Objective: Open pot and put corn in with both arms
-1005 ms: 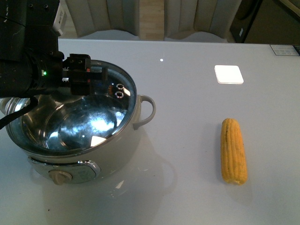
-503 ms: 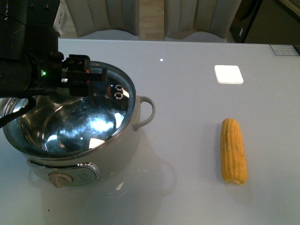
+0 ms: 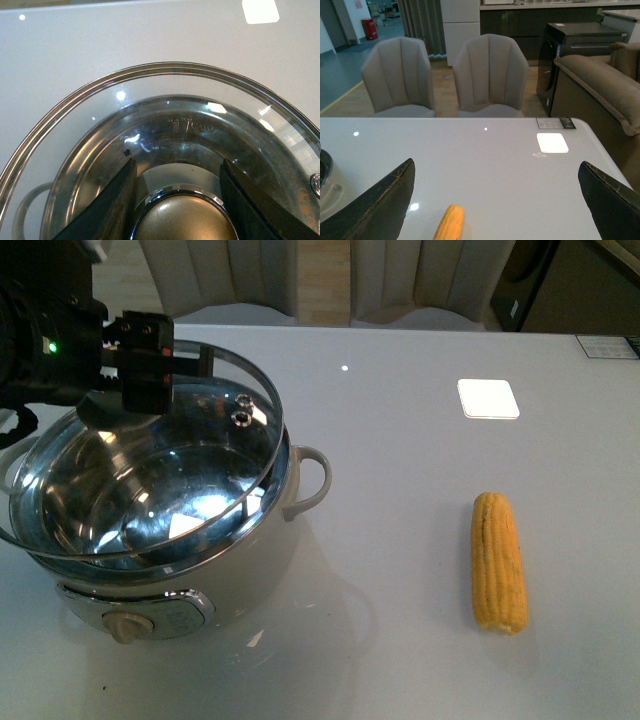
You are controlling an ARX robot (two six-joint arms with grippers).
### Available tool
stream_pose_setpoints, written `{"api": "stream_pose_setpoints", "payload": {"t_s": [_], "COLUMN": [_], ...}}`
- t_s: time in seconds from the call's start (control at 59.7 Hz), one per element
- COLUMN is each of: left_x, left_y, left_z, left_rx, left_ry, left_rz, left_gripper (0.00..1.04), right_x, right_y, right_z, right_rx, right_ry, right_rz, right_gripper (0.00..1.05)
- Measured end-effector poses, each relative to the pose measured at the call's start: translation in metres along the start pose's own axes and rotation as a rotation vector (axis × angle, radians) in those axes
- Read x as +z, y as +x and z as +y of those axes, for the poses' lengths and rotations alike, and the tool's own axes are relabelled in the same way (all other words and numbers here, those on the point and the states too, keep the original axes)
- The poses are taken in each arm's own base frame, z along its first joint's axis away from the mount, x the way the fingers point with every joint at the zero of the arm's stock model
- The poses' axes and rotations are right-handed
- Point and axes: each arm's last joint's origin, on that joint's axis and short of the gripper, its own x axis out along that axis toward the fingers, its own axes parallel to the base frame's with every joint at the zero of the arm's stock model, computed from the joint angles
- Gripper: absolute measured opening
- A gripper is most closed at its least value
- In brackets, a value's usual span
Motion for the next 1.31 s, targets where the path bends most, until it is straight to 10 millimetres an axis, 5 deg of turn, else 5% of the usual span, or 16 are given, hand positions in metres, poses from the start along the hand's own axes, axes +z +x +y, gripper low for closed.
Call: {"api": "stream_pose_setpoints", "payload": {"t_s": [0.251, 0.486, 0.938, 1.307], "left_x": [0.024, 0.034, -0.022, -0.077], "left_y": [-0.022, -0.048, -0.066, -0.039], "left_z": [0.027, 0.078, 0.229, 0.253], "left_rx": [0.02, 0.066, 0.373, 0.427], "left_ry": [-0.006, -0.053, -0.235, -0.277], "left_rz": [-0.08, -0.163, -0.147, -0.065], "left_gripper": [0.44, 0.44, 0.44, 0.44], "right_x": [0.0, 0.0, 0.0, 0.0], "right_y": [0.0, 0.0, 0.0, 0.0], "right_z": [0.0, 0.0, 0.0, 0.0], "right_rx": [0.0, 0.0, 0.0, 0.0], "right_ry": [0.0, 0.0, 0.0, 0.0], "right_rz": [0.0, 0.0, 0.0, 0.0], "right_gripper": [0.96, 0.96, 0.96, 0.96]}}
